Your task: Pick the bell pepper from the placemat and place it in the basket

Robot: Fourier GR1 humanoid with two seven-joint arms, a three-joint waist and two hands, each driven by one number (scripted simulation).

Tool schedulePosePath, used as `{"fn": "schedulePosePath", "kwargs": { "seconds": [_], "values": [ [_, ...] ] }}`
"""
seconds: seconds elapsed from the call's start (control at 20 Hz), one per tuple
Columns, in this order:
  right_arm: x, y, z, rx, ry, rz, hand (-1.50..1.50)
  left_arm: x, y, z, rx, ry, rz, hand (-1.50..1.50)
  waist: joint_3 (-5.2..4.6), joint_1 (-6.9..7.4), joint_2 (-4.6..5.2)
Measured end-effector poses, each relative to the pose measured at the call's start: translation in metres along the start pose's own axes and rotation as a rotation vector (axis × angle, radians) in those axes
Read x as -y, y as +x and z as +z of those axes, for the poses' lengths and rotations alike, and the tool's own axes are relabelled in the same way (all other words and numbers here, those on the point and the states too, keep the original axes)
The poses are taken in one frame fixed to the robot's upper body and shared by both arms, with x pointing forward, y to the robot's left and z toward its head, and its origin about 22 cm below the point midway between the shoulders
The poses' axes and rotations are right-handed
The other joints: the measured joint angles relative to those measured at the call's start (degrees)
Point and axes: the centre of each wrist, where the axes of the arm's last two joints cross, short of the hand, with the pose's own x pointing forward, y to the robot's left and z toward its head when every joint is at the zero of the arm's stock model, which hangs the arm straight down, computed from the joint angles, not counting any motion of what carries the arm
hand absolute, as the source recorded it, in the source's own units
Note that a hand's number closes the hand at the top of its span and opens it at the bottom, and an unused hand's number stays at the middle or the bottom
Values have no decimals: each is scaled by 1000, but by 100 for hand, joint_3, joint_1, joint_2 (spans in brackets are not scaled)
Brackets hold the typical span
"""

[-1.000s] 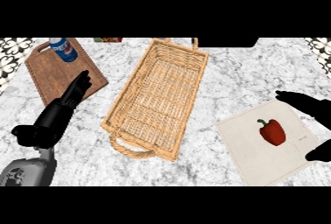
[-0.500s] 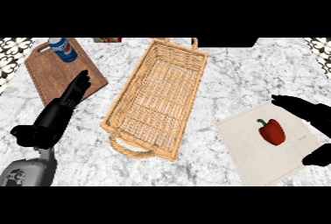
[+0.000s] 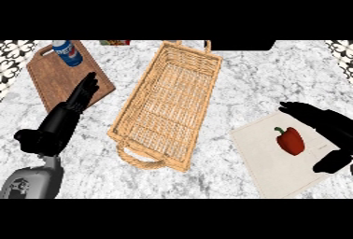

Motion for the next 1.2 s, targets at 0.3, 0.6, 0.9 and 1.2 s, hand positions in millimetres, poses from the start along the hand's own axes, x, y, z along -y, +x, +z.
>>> {"fn": "schedulePosePath", "kwargs": {
  "seconds": [0.3,0.6,0.9,1.2],
  "values": [
    [-12,4,-3,-21,8,12,-150,-6,-4,5,3,-2,1,0,0,-3,-1],
    [-24,-4,-18,-59,34,35,-150,-1,-2,9,3,-9,1,0,-1,12,1],
    [-32,-18,-22,-79,68,36,-150,-2,-2,3,2,-6,7,0,-1,9,3],
    [-44,-18,-29,-72,139,42,150,1,-3,1,-2,-9,3,0,-8,7,-1]
  ]
}}
